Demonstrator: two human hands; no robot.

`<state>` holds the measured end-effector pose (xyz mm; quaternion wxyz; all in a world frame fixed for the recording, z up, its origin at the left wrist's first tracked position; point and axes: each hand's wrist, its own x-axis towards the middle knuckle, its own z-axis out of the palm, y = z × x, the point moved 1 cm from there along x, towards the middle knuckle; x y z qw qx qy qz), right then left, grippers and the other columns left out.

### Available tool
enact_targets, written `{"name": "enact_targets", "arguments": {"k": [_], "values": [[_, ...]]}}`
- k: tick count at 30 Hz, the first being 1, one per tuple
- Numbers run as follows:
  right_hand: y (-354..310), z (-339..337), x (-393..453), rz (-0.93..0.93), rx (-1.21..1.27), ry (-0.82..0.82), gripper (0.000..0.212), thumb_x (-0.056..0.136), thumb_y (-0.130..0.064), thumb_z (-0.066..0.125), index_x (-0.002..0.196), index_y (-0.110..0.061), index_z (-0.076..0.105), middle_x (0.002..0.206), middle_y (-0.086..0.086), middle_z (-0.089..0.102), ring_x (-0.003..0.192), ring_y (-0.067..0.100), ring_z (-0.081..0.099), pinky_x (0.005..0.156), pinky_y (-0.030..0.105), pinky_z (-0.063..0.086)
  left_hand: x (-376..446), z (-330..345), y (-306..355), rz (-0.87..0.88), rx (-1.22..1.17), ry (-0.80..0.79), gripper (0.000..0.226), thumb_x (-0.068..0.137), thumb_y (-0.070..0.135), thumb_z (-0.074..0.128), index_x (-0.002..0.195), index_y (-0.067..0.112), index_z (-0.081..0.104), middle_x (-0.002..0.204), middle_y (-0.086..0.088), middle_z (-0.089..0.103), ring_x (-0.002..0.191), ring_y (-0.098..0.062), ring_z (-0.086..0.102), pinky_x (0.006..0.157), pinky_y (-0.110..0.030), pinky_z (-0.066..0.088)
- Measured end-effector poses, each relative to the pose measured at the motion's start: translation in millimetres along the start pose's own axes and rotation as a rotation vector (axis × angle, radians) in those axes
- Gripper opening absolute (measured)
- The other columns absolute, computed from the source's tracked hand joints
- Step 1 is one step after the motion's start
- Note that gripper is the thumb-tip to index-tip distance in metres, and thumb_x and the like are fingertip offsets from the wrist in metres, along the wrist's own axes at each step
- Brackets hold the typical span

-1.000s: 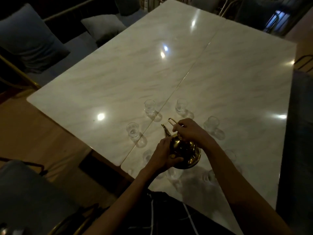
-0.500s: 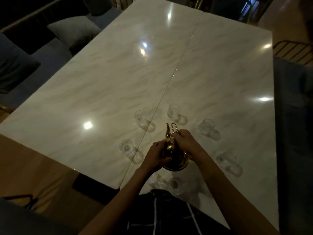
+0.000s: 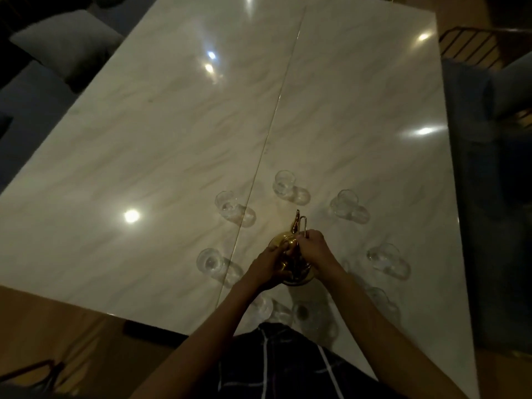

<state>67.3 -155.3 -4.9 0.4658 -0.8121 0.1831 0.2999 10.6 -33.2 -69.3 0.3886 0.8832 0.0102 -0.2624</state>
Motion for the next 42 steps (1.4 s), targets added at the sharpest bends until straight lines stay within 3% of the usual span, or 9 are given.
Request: {"name": "enact_targets", "arguments": {"k": [4, 9, 12, 18, 25, 32, 37, 39, 42], "values": [[6, 3, 16, 0.026, 0.031, 0.022, 0.027, 0.095, -0.01, 0.044, 0.093, 0.007, 0.065, 0.078, 0.018, 0.071, 0.063, 0.022, 0.068, 0.065, 0.032, 0.054, 12, -5, -3, 0.011, 0.055, -0.061, 0.08, 0.086, 0.032, 0.07, 0.154, 0.026, 0.028, 0.148, -0.014, 0.042, 0.13, -0.034, 0.047, 0.1, -0.039, 0.045], [5, 5, 26, 0.071, 0.043, 0.056, 0.021, 0.098, -0.009, 0.042, 0.1, 0.003, 0.059, 0.076, 0.006, 0.064, 0.061, 0.012, 0.063, 0.057, 0.024, 0.046, 28, -8, -5, -0.002, 0.111, -0.127, 0.076, 0.087, 0.029, 0.07, 0.152, 0.023, 0.031, 0.146, -0.014, 0.047, 0.126, -0.033, 0.053, 0.098, -0.04, 0.048], [10, 6, 35, 0.081, 0.023, 0.068, 0.023, 0.098, -0.012, 0.043, 0.1, 0.003, 0.061, 0.079, 0.009, 0.068, 0.06, 0.01, 0.064, 0.054, 0.022, 0.044, 36, -7, -9, -0.001, 0.131, -0.166, 0.082, 0.086, 0.029, 0.07, 0.154, 0.024, 0.025, 0.149, -0.015, 0.044, 0.128, -0.035, 0.051, 0.1, -0.042, 0.048], [22, 6, 58, 0.071, -0.018, 0.105, 0.032, 0.083, -0.03, 0.046, 0.095, -0.007, 0.065, 0.089, 0.013, 0.072, 0.082, 0.029, 0.071, 0.082, 0.046, 0.057, 46, -6, -13, 0.013, 0.145, -0.192, 0.09, 0.085, 0.031, 0.072, 0.156, 0.027, 0.017, 0.154, -0.013, 0.038, 0.129, -0.035, 0.05, 0.099, -0.042, 0.049], [15, 0, 60, 0.061, -0.051, 0.126, 0.026, 0.091, -0.025, 0.046, 0.094, -0.008, 0.066, 0.084, 0.012, 0.074, 0.079, 0.028, 0.073, 0.072, 0.04, 0.054, 57, -4, -14, 0.056, 0.163, -0.21, 0.094, 0.084, 0.033, 0.072, 0.157, 0.024, 0.013, 0.159, -0.013, 0.027, 0.134, -0.035, 0.045, 0.102, -0.041, 0.047], [29, -2, 88, 0.045, -0.069, 0.12, 0.038, 0.085, -0.042, 0.045, 0.092, -0.01, 0.064, 0.094, 0.018, 0.072, 0.087, 0.037, 0.07, 0.079, 0.051, 0.056, 54, -6, -10, 0.048, 0.162, -0.208, 0.094, 0.085, 0.032, 0.072, 0.157, 0.024, 0.012, 0.161, -0.012, 0.025, 0.139, -0.035, 0.04, 0.106, -0.041, 0.043], [9, -2, 64, 0.024, -0.105, 0.132, 0.053, 0.097, -0.049, 0.038, 0.102, -0.005, 0.066, 0.096, 0.015, 0.071, 0.087, 0.031, 0.07, 0.085, 0.047, 0.056, 40, -4, -6, 0.055, 0.053, -0.127, 0.079, 0.083, 0.032, 0.075, 0.15, 0.019, 0.033, 0.145, -0.013, 0.049, 0.128, -0.032, 0.053, 0.099, -0.041, 0.049], [10, -6, 49, 0.006, -0.135, 0.129, 0.061, 0.095, -0.058, 0.034, 0.102, -0.007, 0.066, 0.094, 0.013, 0.072, 0.084, 0.029, 0.07, 0.084, 0.046, 0.057, 26, -5, -3, 0.077, 0.036, -0.099, 0.07, 0.086, 0.027, 0.072, 0.146, 0.016, 0.038, 0.141, -0.014, 0.053, 0.125, -0.032, 0.054, 0.098, -0.038, 0.048], [21, -15, 23, -0.026, -0.202, 0.155, 0.061, 0.098, -0.057, 0.03, 0.109, -0.007, 0.065, 0.099, 0.008, 0.066, 0.09, 0.023, 0.061, 0.081, 0.034, 0.048, 4, -5, 0, 0.035, 0.051, -0.07, 0.066, 0.09, 0.03, 0.067, 0.147, 0.014, 0.036, 0.139, -0.016, 0.052, 0.125, -0.03, 0.051, 0.097, -0.033, 0.042]]}}
